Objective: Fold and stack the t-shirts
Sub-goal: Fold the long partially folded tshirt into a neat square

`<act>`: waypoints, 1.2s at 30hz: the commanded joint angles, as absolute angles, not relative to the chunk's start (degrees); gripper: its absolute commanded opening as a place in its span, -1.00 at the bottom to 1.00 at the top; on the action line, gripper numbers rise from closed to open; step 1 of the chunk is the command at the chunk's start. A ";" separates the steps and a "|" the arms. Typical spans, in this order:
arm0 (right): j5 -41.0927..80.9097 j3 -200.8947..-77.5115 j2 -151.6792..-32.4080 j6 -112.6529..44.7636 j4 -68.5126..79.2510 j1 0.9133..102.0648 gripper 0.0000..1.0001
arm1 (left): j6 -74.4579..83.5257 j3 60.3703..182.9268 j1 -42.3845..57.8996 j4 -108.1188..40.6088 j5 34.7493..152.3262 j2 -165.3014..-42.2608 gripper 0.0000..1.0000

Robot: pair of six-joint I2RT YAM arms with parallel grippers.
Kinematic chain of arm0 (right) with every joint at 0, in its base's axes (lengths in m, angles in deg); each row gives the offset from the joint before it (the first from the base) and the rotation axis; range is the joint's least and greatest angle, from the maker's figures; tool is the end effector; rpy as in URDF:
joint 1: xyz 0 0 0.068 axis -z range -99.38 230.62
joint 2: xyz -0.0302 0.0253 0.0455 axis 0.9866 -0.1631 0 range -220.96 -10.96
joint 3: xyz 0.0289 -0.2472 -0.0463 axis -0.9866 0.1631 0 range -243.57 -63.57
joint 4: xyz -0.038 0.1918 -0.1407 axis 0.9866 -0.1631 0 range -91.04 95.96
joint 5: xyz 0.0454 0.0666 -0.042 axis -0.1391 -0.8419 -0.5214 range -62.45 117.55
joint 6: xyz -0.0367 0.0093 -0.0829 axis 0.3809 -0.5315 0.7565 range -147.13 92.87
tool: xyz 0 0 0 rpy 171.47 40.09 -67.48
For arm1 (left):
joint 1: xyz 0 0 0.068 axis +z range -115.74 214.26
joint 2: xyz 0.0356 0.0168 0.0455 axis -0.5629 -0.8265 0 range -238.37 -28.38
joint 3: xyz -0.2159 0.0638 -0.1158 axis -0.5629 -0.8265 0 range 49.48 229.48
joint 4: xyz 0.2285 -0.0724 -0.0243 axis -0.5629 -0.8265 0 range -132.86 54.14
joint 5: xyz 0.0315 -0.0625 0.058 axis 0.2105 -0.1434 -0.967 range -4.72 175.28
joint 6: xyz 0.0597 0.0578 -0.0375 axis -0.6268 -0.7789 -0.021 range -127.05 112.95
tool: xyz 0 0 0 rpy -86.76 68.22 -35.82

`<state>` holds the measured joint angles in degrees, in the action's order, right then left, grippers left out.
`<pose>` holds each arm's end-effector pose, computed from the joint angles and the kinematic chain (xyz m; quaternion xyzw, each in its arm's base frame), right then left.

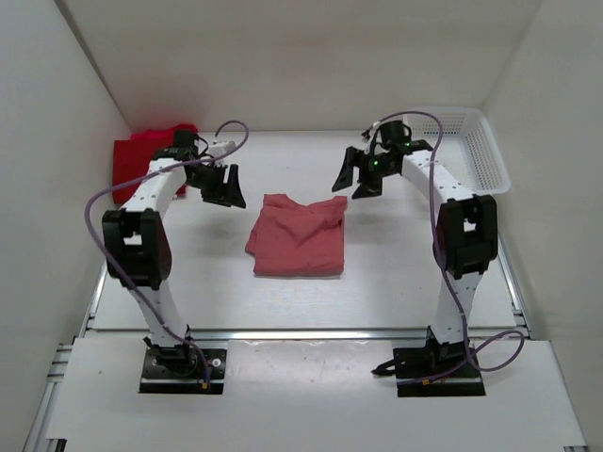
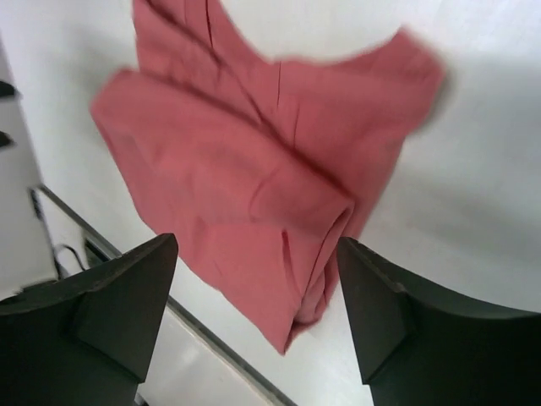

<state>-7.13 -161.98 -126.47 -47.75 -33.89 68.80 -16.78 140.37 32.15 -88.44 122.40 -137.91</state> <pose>0.4140 0.1339 0.2068 -0.0143 0.9189 0.3502 0.1809 0.3745 -0.0631 0.1970 0.1482 0.9249 -0.3031 0.1752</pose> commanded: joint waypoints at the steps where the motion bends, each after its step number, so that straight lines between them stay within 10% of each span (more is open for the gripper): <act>1: 0.91 -154.73 -120.04 -45.32 -31.58 66.82 0.54 | -20.75 135.00 26.44 -79.02 116.84 -131.21 0.32; 15: -1.28 -153.83 -126.53 -44.53 -30.95 63.56 0.54 | -15.04 144.84 22.13 -85.17 119.20 -145.80 0.54; 23: -2.25 -160.42 -133.21 -43.92 -33.40 63.74 0.51 | -14.08 144.22 20.55 -84.73 120.69 -146.76 -0.27; 27: -4.35 -163.23 -135.59 -43.83 -34.46 63.48 -0.17 | -13.29 144.93 20.72 -84.90 120.79 -147.99 -0.87; 31: -6.46 -161.14 -133.58 -44.53 -34.38 64.35 -0.95 | -12.23 145.28 21.51 -84.64 121.92 -147.03 -1.00; 36: -8.31 -157.35 -128.66 -45.41 -32.71 65.67 -1.00 | -10.21 147.47 23.44 -84.46 123.15 -144.57 -1.00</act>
<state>-6.19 -158.00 -134.36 -45.17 -33.74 64.32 -11.69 144.22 21.92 -85.29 120.89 -149.54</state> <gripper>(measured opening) 0.056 0.052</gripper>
